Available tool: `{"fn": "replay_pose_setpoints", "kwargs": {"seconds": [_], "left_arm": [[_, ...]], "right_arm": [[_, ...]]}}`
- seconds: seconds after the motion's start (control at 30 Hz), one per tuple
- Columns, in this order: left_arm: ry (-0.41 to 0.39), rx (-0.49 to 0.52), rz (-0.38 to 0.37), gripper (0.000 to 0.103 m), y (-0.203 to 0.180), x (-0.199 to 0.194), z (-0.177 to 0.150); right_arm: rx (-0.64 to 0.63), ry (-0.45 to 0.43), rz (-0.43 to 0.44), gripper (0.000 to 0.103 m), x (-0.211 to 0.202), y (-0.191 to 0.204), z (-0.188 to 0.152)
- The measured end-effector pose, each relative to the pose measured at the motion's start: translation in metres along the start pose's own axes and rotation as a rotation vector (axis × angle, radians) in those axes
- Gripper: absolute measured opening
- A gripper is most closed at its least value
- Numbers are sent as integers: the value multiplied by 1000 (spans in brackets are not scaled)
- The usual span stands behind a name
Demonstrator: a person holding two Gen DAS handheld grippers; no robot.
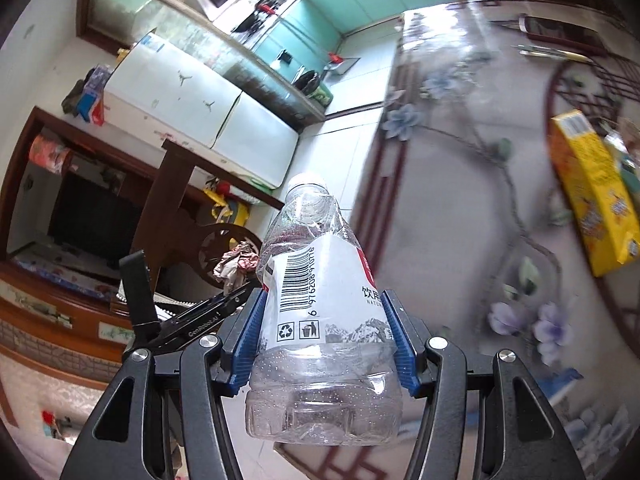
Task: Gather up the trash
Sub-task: 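Carry both items over the red bin and open both grippers to drop them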
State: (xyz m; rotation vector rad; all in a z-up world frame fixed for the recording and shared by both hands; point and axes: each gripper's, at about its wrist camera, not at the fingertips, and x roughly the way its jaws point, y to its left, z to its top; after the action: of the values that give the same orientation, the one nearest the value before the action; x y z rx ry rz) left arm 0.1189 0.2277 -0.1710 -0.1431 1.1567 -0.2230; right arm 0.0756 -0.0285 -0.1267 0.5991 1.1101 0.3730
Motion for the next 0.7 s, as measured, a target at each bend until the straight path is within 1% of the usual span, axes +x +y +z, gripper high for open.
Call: {"fn": "replay_pose_setpoints", "kwargs": {"seconds": [0.3,0.4,0.57,0.7], "left_arm": [[5,-47,36,25,41,4,10],[15,-63,54,25,54,10,13],[37,-82,60,25,68,18,16],[50,-88,53,25,74,23,19]], "right_arm": [[-80,69,5,55,54,38,18],[-112,93,-9,56,73,50,23],[-168,125,-23,56,96,67,31],[-186,147,-24,56,109,73,35]]}}
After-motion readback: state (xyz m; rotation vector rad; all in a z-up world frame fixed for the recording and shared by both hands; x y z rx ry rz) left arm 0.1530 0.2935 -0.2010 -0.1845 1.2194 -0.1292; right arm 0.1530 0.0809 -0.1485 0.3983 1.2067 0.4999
